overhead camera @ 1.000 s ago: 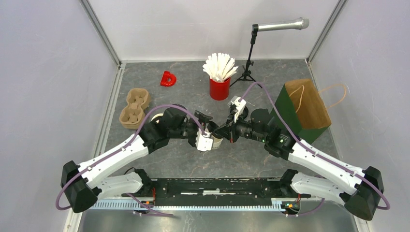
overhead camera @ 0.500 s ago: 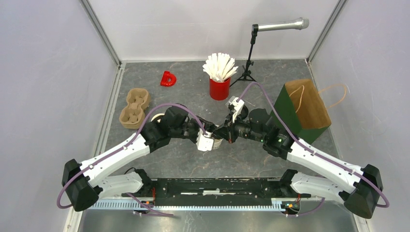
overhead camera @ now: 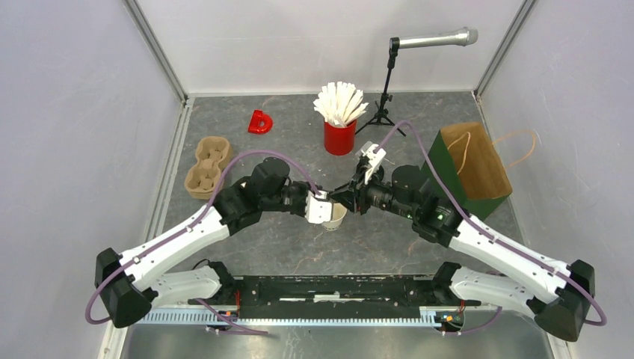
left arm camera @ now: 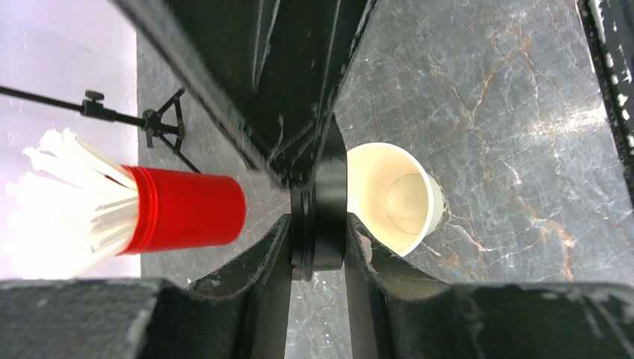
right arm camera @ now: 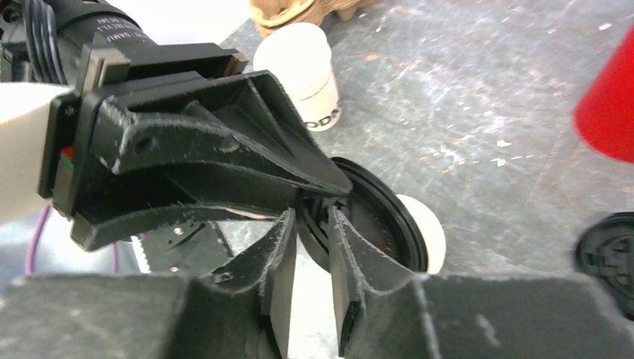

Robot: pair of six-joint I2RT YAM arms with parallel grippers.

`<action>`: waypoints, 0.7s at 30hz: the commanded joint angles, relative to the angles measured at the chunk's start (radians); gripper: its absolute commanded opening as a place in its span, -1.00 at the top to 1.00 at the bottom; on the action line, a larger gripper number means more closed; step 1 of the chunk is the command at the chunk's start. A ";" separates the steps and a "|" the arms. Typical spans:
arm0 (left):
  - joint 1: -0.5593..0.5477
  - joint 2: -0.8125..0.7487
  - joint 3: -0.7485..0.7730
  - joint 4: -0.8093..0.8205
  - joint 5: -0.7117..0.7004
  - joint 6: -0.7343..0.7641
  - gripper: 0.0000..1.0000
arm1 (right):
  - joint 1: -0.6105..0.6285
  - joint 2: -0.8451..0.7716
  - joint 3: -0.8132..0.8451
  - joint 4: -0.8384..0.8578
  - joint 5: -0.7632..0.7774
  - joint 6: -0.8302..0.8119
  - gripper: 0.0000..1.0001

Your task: Pack the takeout coffee

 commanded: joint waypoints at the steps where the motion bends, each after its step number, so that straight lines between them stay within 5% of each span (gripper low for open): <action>1: -0.001 -0.066 0.016 0.070 -0.013 -0.240 0.28 | 0.006 -0.089 0.050 -0.039 0.159 -0.048 0.29; 5: -0.001 -0.160 -0.040 0.181 -0.039 -0.457 0.35 | 0.006 -0.182 0.019 -0.024 0.294 -0.109 -0.09; 9: -0.001 -0.239 -0.075 0.282 -0.117 -0.685 0.32 | 0.006 -0.267 -0.039 0.057 0.266 -0.274 -0.37; 12: -0.001 -0.277 -0.096 0.333 -0.112 -0.859 0.29 | 0.006 -0.310 -0.125 0.217 0.134 -0.467 -0.96; 21: -0.001 -0.354 -0.151 0.393 -0.220 -1.243 0.22 | 0.047 -0.372 -0.346 0.616 -0.189 -0.919 -0.96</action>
